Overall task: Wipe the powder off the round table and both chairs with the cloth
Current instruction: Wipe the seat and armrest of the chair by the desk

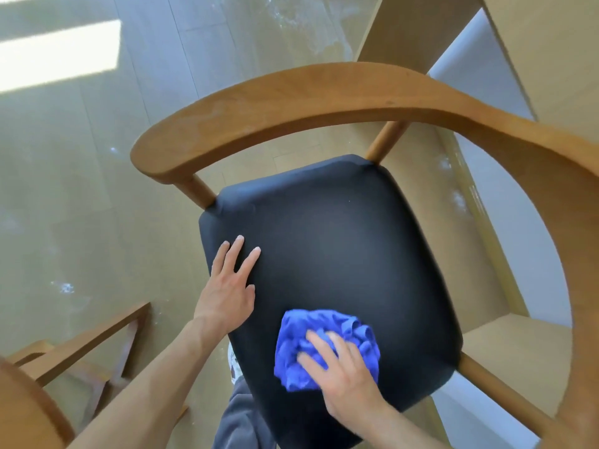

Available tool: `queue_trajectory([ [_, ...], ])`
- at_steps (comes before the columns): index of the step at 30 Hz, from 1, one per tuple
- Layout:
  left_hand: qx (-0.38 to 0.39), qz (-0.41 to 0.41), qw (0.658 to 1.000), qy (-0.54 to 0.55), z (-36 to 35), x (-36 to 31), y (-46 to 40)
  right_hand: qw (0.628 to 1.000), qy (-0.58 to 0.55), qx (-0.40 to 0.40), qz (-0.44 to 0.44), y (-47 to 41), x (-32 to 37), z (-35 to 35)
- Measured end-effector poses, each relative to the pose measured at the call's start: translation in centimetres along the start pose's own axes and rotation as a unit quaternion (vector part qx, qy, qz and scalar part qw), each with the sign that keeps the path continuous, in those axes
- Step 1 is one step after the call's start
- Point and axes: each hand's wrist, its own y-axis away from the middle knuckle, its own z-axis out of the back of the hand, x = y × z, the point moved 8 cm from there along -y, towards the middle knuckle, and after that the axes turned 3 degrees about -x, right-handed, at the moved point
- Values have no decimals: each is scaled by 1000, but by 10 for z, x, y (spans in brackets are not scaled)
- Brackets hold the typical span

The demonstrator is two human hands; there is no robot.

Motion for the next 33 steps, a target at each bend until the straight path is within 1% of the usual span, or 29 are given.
queue_trajectory([
  [2,-2,-8,1000,11,3,1,1,997,-28,55,51,16,6,3],
  [3,-4,-10,1000,19,5,3,0,995,-43,55,66,14,4,11],
  [5,-12,-9,999,37,9,7,1,996,-66,7,62,-11,-8,32],
  [8,-59,4,997,54,17,14,3,994,-72,-86,-13,-94,-39,66],
  [10,-77,33,995,57,19,21,7,988,-55,-125,-75,-160,-58,85],
  [12,-73,51,994,59,17,27,11,980,-35,-107,-165,-219,-76,94],
  [14,-64,54,995,60,14,31,16,964,-36,-64,-256,-258,-85,83],
  [15,-60,53,995,60,12,33,18,962,-21,-54,-266,-268,-77,76],
  [17,-59,45,995,63,8,34,18,975,39,-63,-207,-272,-46,65],
  [18,-65,36,995,61,7,34,17,982,62,-43,-172,-265,-32,57],
  [20,-95,15,994,43,3,34,16,995,61,-13,-72,-247,-13,41],
  [22,-110,-1,994,13,-1,34,14,997,64,-16,37,-235,-8,43],
  [23,-107,-5,994,-8,-3,33,14,994,77,-18,79,-236,-11,46],
  [24,-102,-6,994,-29,-4,33,13,990,100,-18,102,-239,-20,50],
  [25,-94,-1,995,-44,-6,32,13,987,121,-16,107,-242,-33,53],
  [27,-79,19,995,-58,-10,32,12,987,135,-25,81,-243,-67,62],
  [29,-62,32,996,-64,-16,32,12,990,132,-39,31,-232,-108,70],
  [31,-42,29,995,-91,-20,31,11,990,133,-53,-20,-207,-151,76],
  [33,-38,26,994,-102,-20,32,11,987,121,-57,-91,-173,-190,82],
])
